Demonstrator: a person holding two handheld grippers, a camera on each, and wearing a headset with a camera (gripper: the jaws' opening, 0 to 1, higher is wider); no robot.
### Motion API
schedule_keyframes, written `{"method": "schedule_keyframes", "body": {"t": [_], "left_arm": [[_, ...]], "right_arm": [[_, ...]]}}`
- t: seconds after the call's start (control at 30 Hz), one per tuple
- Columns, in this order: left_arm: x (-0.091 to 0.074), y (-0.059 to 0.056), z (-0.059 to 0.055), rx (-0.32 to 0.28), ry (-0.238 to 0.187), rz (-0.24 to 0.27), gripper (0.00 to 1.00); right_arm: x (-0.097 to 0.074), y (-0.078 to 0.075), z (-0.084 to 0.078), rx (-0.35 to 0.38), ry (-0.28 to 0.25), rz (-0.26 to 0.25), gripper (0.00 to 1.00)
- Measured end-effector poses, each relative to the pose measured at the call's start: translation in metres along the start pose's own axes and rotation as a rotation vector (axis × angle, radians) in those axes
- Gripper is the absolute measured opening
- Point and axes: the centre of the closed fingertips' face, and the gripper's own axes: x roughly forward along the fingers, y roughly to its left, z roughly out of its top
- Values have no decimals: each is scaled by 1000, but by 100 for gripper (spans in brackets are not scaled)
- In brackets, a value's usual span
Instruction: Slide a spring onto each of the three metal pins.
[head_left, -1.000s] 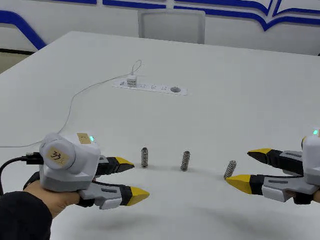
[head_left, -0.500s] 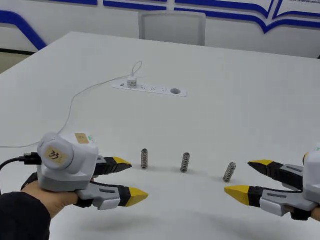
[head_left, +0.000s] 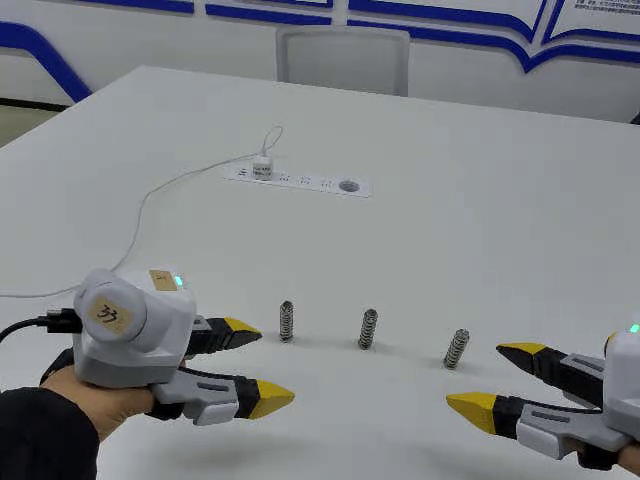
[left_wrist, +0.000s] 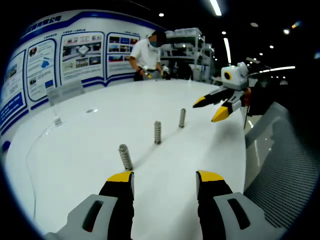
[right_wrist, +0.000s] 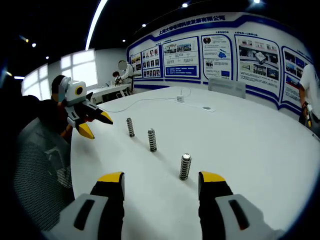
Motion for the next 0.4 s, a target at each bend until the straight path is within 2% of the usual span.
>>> {"method": "schedule_keyframes", "body": {"t": [0.4], "left_arm": [[0, 0, 1, 2, -5, 1, 51]], "right_arm": [[-5, 0, -2, 7, -1, -17, 61]]}}
